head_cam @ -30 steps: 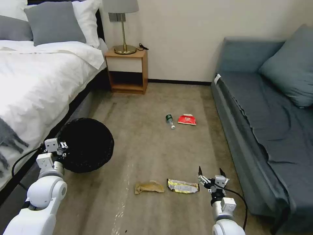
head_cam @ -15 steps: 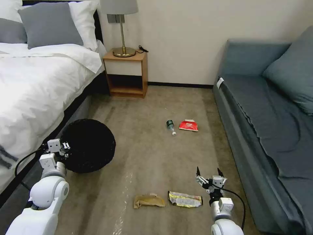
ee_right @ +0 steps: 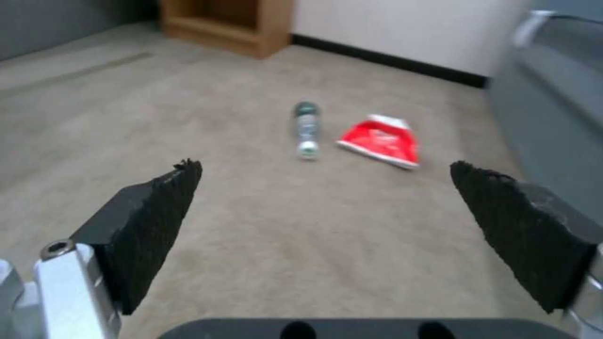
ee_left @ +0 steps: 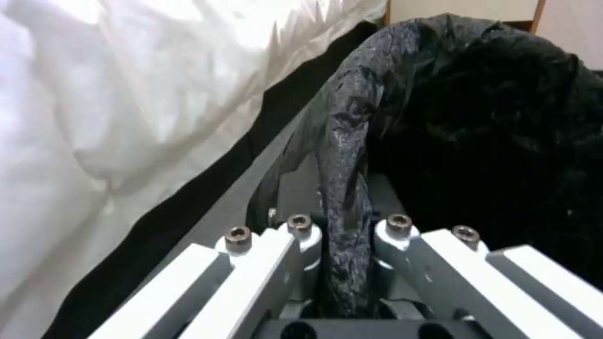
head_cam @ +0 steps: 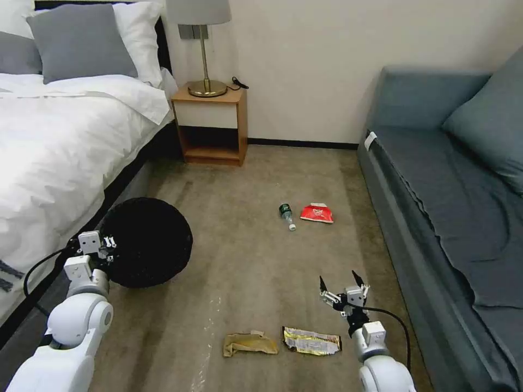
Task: Pick up the trash bin, then pick up the garbage on the floor and place it into the trash bin.
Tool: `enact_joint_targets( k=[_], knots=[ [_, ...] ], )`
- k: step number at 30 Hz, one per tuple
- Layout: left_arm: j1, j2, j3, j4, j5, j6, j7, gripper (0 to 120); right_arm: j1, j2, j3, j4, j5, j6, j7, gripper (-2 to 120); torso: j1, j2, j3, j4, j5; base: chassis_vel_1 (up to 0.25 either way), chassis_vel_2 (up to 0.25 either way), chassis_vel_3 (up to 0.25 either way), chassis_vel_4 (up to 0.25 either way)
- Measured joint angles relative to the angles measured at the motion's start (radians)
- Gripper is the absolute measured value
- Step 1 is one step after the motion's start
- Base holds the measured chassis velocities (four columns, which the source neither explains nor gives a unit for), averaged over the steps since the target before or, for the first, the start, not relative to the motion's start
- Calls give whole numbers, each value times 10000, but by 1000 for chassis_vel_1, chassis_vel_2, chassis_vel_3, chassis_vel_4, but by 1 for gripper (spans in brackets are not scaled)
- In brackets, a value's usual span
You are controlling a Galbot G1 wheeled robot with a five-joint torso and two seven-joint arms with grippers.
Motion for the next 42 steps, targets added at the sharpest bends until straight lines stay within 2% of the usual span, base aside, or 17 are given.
enact_joint_targets(
  k=[2,3,6,10,13,14,15,18,19,25,35,42],
  knots=[
    [86,-24,5,0,10,-22,19,4,322,-395,-459,-265,150,-161,-661,100,0,0,0,1,-1,0,0,0,0],
    [86,-24,5,0,10,-22,19,4,322,-395,-459,-265,150,-161,-661,100,0,0,0,1,-1,0,0,0,0],
    [261,-115,4,-93,160,-42,33,4,909,-923,-1249,-910,342,-124,-1767,100,0,0,0,1,-3,0,0,0,0],
    [342,-194,-3,-193,251,-43,-3,4,1421,-987,-1777,-1473,447,113,-2381,100,0,-1,0,-1,0,0,0,0,0],
    [504,-316,-23,-362,356,-26,-85,4,2369,-778,-2561,-2318,510,349,-3479,100,0,-1,1,2,2,0,0,0,0],
    [561,-346,-22,-421,421,-8,-102,4,2691,-709,-2745,-2497,511,343,-4080,100,0,-1,0,3,1,0,0,0,0],
    [561,-346,-22,-421,421,-8,-102,4,2691,-709,-2745,-2497,511,343,-4080,100,0,-1,0,3,1,0,0,0,0],
    [630,-419,-22,-578,586,56,-153,4,3354,-643,-3190,-2809,511,142,-5404,100,0,-1,1,2,0,0,0,0,0],
    [630,-419,-22,-578,586,56,-153,4,3354,-643,-3190,-2809,511,142,-5404,100,0,-1,1,2,0,0,0,0,0],
    [701,-577,-79,-895,753,220,-278,4,4425,-870,-4157,-3392,634,-171,-6848,100,0,-1,0,1,-1,0,0,0,0],
    [871,-758,-51,-1447,835,439,-491,4,5203,-1111,-5364,-4472,614,-251,-7627,100,0,-1,1,1,0,0,0,0,0],
    [827,-765,-73,-1495,776,479,-526,4,5555,-411,-6182,-6424,-308,89,-7625,100,1,-1,0,1,-1,0,0,0,0]
  ],
)
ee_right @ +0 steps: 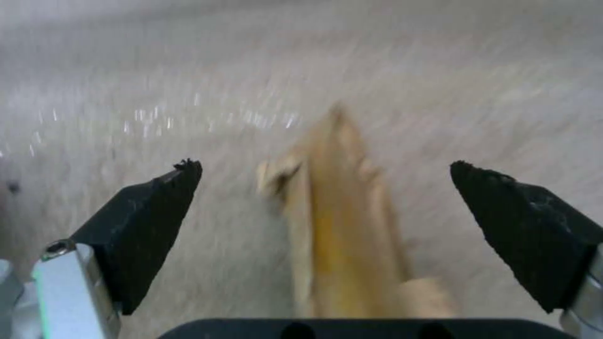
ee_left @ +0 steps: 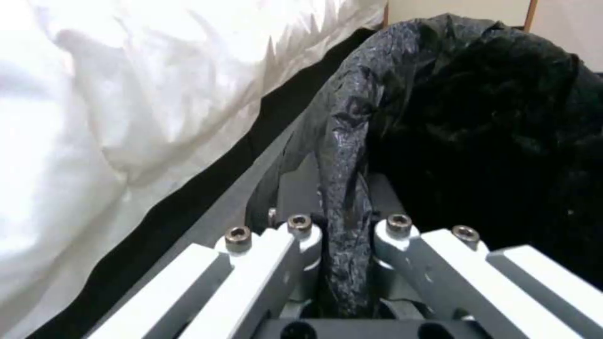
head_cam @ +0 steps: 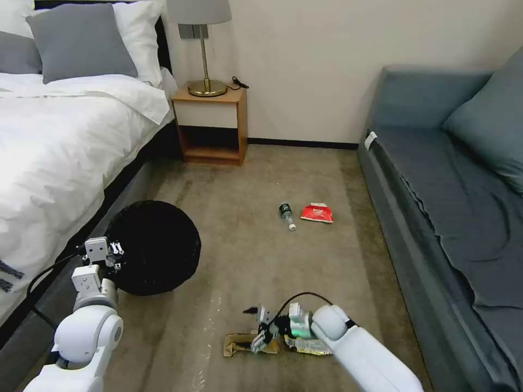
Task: Pick up the trash bin, then pick up the garbage on the floor and place it into the trash bin.
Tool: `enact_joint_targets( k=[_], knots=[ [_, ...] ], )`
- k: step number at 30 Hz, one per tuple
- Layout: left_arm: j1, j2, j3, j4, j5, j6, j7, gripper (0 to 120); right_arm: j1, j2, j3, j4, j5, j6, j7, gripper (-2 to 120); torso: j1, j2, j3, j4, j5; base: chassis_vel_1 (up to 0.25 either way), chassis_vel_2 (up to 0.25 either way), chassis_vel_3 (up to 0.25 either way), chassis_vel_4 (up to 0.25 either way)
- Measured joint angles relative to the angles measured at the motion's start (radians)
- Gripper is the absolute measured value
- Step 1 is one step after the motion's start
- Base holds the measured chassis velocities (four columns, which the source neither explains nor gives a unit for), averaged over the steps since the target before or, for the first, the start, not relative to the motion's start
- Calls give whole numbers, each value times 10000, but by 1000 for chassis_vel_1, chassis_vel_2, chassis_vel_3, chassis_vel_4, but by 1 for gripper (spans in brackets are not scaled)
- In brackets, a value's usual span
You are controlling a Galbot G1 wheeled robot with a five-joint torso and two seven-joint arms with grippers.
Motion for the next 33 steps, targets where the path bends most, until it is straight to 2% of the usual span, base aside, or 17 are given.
enact_joint_targets(
  k=[8,18,25,28,29,30,31,32,33],
  knots=[
    [78,-2,-113,70,-36,-64,30,4,538,571,-1,-1116,-585,312,73,100,0,-2,-1,1,-1,0,0,0,0],
    [249,23,-212,-17,-23,-142,49,4,650,769,83,-1823,-1347,558,67,100,0,-1,-1,1,-1,0,0,0,0],
    [279,-3,-176,79,4,-221,76,4,590,772,260,-2015,-1738,673,53,83,-1,-2,-1,1,0,0,0,0,0],
    [286,-25,-118,104,24,-246,88,4,577,764,409,-2141,-1838,771,25,67,0,-1,-1,1,2,0,0,0,0],
    [286,-25,-118,104,24,-246,88,4,577,764,409,-2141,-1838,771,25,67,0,-1,-1,1,2,0,0,0,0],
    [287,-25,-106,116,26,-252,92,4,581,759,431,-2174,-1836,784,12,61,-1,0,-2,1,2,0,0,0,0],
    [286,-24,-103,120,27,-255,93,4,583,759,436,-2182,-1836,786,12,61,0,0,-2,0,2,0,0,0,0],
    [281,-16,-98,132,27,-261,99,4,606,754,455,-2208,-1836,788,10,53,-1,0,-2,1,2,0,0,0,0],
    [281,-16,-98,132,27,-261,99,4,606,754,455,-2208,-1836,788,10,53,-1,0,-2,1,2,0,0,0,0]
  ],
)
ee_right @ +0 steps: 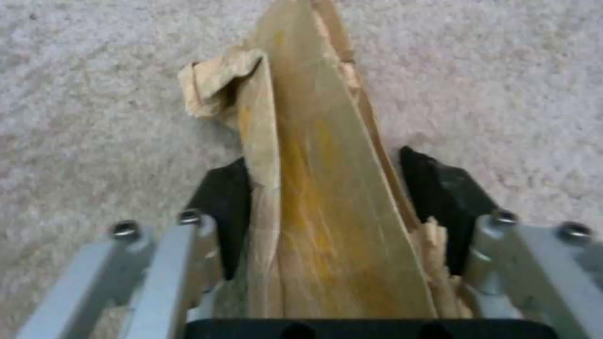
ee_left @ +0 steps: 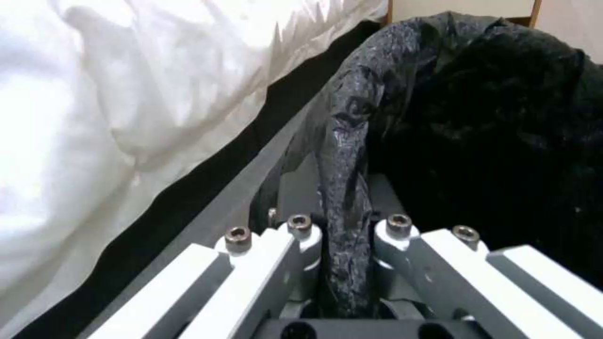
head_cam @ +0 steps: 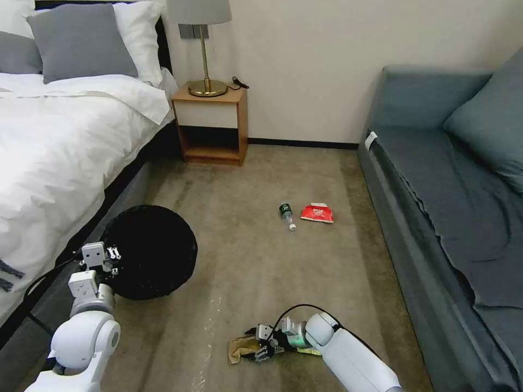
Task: Pick up the trash bin, then pick up the garbage on the floor and place it into the trash bin.
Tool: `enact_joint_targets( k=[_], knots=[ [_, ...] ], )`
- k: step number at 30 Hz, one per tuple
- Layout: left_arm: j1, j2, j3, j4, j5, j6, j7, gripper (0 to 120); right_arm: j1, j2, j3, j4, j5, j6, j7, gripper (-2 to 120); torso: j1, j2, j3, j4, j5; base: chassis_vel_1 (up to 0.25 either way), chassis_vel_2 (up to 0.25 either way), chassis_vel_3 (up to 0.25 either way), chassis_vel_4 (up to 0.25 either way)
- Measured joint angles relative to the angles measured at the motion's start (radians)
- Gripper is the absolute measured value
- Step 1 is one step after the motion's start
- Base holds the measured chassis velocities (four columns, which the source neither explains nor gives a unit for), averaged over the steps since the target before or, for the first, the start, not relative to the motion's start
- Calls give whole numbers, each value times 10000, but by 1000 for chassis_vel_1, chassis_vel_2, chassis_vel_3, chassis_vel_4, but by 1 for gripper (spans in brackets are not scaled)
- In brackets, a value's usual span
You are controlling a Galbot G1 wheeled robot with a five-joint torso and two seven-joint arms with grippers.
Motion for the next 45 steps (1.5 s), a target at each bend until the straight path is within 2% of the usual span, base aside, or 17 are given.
enact_joint_targets(
  k=[7,8,13,15,24,32,33,45],
  knots=[
    [115,-37,14,-47,30,-19,3,4,-14,-51,15,35,-1,1,-49,22,0,0,0,0,-2,0,0,0,0],
    [115,-37,14,-47,30,-19,3,4,-14,-51,15,35,-1,1,-49,22,0,0,0,0,-2,0,0,0,0],
    [190,-58,14,-56,51,-97,10,4,-113,-67,51,84,-22,-2,-86,4,0,0,0,0,-1,0,0,0,0],
    [223,-78,15,-56,62,-119,10,4,-151,-68,66,92,-37,-1,-87,1,0,1,0,0,-1,0,0,0,0],
    [327,-224,113,-75,149,-163,-9,4,-243,-56,298,79,-195,210,-168,0,0,0,1,0,-1,0,0,0,0],
    [362,-259,188,9,189,-206,20,4,-57,-42,1102,239,-167,164,-403,0,0,-1,3,-4,-12,0,0,0,0],
    [388,-274,207,6,221,-221,45,4,22,-46,1318,317,-83,169,-440,0,0,-1,4,-3,-3,0,0,0,0],
    [576,-365,249,-60,419,-294,150,4,672,4,3256,1240,1104,316,-611,0,0,-1,3,0,-2,0,0,0,0]
  ],
)
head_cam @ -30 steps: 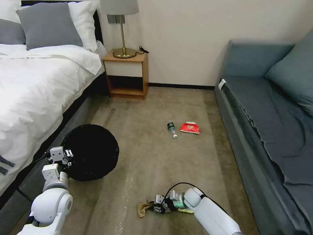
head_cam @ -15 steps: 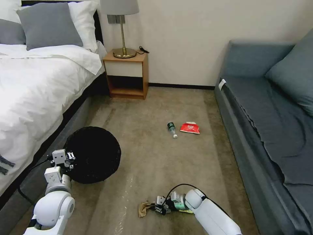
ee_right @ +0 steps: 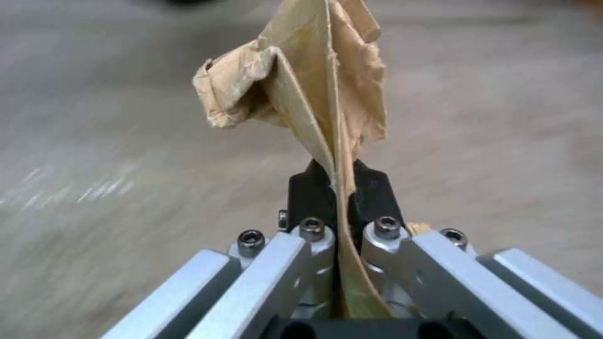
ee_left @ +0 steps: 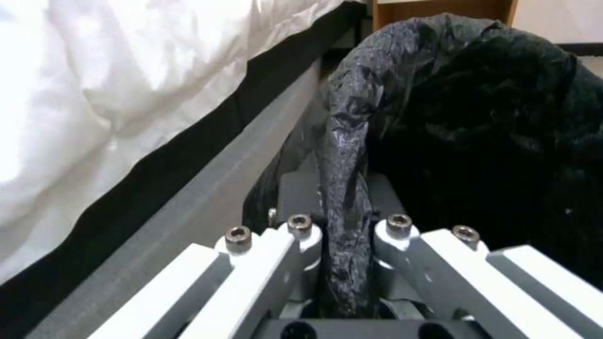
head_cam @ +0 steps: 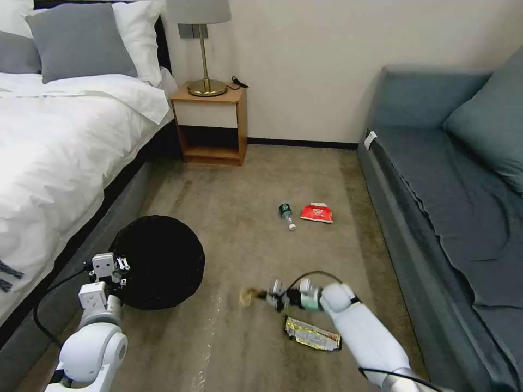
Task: Pick up the trash bin, then pick up the garbage on the floor and place it into the trash bin.
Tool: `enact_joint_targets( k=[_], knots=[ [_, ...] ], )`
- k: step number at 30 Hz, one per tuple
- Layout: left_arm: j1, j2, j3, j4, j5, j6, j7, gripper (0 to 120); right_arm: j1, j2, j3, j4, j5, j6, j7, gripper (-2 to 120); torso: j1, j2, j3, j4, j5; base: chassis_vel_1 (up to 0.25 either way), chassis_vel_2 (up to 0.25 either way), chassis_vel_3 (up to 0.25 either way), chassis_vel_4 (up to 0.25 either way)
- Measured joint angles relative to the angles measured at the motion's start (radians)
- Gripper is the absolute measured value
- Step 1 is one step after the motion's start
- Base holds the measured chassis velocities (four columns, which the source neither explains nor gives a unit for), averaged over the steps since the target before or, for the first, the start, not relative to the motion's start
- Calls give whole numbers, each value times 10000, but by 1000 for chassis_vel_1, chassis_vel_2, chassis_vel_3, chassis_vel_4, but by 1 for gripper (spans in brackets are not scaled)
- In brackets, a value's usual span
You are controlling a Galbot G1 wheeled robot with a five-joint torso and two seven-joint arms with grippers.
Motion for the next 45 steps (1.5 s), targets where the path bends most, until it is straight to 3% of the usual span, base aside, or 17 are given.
enact_joint_targets(
  k=[4,7,8,13,15,17,21,26,31,37,45],
  knots=[
    [62,-193,110,25,143,-35,19,4,131,122,605,29,436,277,376,0,0,0,0,-1,-1,0,0,0,0],
    [70,-328,241,114,284,-94,33,4,149,272,731,187,1066,596,1214,0,0,0,0,-1,0,0,0,0,0],
    [63,-404,374,210,406,-145,50,4,-46,369,567,581,1485,726,1984,0,0,0,0,0,-1,0,0,0,0],
    [7,-472,503,310,498,-166,68,4,-402,413,79,1227,2126,768,2688,0,0,0,0,0,-1,0,0,0,0],
    [-46,-490,569,348,537,-167,76,4,-782,331,-578,1963,3149,580,3235,0,1,-1,-1,2,2,0,0,0,0],
    [-101,-491,636,355,549,-167,77,4,-1311,119,-1509,3411,4907,-37,4055,0,0,0,-1,-1,-2,0,0,0,0],
    [-200,-452,797,351,552,-148,74,4,-1707,175,-2328,4951,5997,-798,4810,0,0,0,-2,0,-3,0,0,0,0],
    [-301,-429,1005,284,563,-78,69,4,-1647,331,-2852,5486,6337,-1266,5336,0,0,0,-2,0,-2,0,0,0,0],
    [-502,-416,1337,226,593,17,67,4,-600,382,-3692,5310,6419,-1735,5599,0,0,0,-1,0,-2,0,0,0,0],
    [-571,-398,1417,225,596,29,78,4,261,411,-4142,4557,6377,-1788,5545,0,0,0,-1,0,-1,0,0,0,0],
    [-646,-411,1554,205,605,40,131,4,378,628,-4276,3934,6110,-1626,5445,0,0,0,-1,0,-1,0,0,0,0]
  ],
)
